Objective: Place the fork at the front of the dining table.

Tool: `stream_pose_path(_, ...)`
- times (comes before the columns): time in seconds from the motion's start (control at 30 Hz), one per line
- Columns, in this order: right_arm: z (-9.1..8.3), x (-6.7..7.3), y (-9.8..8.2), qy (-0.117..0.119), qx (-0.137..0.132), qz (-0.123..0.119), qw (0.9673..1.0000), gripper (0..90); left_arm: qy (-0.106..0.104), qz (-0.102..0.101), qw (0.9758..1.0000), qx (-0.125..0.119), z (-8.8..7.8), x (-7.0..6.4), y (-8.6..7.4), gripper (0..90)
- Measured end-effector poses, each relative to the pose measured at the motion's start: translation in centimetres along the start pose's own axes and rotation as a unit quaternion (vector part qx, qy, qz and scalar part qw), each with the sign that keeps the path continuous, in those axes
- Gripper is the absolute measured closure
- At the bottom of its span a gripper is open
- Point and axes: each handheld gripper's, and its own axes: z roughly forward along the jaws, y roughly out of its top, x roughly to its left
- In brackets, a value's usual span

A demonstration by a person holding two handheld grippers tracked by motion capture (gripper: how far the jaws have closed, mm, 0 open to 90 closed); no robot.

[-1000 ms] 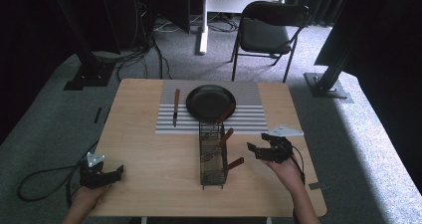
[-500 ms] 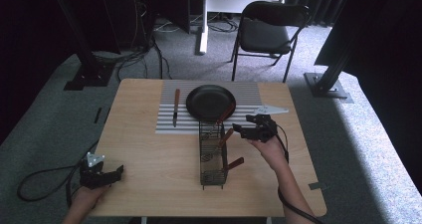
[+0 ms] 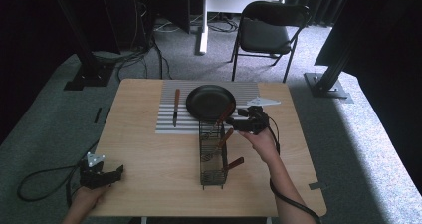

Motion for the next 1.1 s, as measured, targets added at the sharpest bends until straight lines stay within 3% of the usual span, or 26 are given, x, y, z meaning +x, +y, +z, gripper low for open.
stream_pose_path(0.33, 2.1, 0.1, 0.0, -0.001, 0.013, 0.025, 0.9996, 42.3, 0.0, 0.0, 1.0, 0.0, 0.0, 0.0, 0.0, 9.5)
stream_pose_path(0.63, 2.9, 0.1, -0.3, 0.025, 0.018, 0.062, 0.9976, 67.6, 0.0, 0.0, 1.0, 0.0, 0.0, 0.0, 0.0, 9.5)
stream_pose_path(0.73, 2.8, 0.4, -0.1, 0.026, 0.019, 0.055, 0.9979, 74.3, 0.0, 0.0, 1.0, 0.0, 0.0, 0.0, 0.0, 9.5)
stream_pose_path(1.1, 2.3, 1.3, 0.5, 0.036, 0.015, 0.035, 0.9986, 80.8, 0.0, 0.0, 1.0, 0.0, 0.0, 0.0, 0.0, 9.5)
